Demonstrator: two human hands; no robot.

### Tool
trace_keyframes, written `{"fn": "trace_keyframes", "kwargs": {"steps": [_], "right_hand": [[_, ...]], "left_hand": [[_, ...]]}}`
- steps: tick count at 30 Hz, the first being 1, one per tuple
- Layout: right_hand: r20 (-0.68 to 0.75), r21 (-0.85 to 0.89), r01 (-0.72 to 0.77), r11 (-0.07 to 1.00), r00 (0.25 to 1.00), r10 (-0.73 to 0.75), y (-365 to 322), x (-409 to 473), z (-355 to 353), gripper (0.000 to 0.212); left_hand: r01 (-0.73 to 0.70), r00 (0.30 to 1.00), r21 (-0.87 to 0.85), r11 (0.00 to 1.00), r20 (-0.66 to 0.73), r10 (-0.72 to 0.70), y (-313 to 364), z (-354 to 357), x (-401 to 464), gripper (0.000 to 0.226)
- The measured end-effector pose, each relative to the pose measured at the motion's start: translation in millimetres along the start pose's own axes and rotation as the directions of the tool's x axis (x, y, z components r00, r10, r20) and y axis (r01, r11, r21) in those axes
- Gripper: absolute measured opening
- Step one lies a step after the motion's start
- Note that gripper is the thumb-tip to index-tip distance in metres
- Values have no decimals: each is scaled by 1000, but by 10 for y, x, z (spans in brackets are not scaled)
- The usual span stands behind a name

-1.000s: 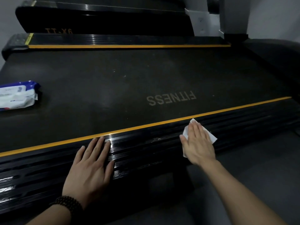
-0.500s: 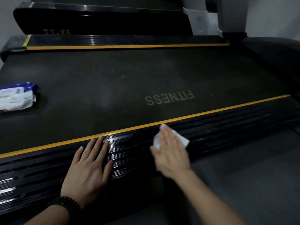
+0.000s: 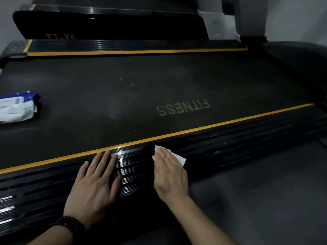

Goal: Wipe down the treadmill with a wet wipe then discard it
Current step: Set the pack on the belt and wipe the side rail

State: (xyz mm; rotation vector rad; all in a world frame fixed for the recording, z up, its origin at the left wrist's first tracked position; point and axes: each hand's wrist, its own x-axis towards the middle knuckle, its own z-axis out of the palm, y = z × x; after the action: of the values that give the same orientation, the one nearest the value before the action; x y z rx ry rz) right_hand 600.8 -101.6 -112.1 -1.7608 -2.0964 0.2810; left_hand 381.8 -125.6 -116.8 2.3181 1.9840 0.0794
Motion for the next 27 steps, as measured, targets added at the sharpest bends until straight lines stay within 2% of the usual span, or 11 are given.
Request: {"fn": "trace_keyframes", "kwargs": {"steps": [3,5,8,10,11,13,15,17,18,20,27], "right_hand": [[-20,303,-241,922,966,259,175,123,-361,48],[-25,620,-382,685,863,505,388,277,-699,36],[-64,867,-302,396,721,690,850,498,-1196,24],[-63,901,-259,348,716,695,1113,570,-1442,27],[-68,873,-282,397,737,673,1227,582,-1514,29],[-101,700,-390,598,775,624,1410,564,-1539,34],[-101,417,-438,797,849,519,1592,570,-1409,41],[30,36,-364,931,931,363,1697,514,-1101,44],[86,-113,-314,943,942,324,1756,471,-928,47],[82,-241,-335,911,928,363,1769,407,-734,55],[97,-342,-347,873,911,400,1779,403,-665,62]], "left_hand": [[-13,1000,4,1000,-3,13,-13,9,-15,70],[-13,1000,-5,1000,-9,13,-18,13,-19,69],[-7,1000,-30,1000,-14,6,-20,27,-11,69],[2,1000,-47,999,-6,-2,-44,54,3,69],[6,1000,-45,999,1,-6,-59,74,8,68],[21,1000,-37,999,20,-20,-81,132,24,68],[38,998,-25,999,43,-37,-89,178,47,68],[41,997,-7,999,63,-41,-107,193,42,67],[43,997,-5,999,64,-43,-109,181,34,67],[58,997,-33,998,44,-56,-19,100,39,70],[-143,988,-165,976,-78,131,1317,-102,630,73]]}}
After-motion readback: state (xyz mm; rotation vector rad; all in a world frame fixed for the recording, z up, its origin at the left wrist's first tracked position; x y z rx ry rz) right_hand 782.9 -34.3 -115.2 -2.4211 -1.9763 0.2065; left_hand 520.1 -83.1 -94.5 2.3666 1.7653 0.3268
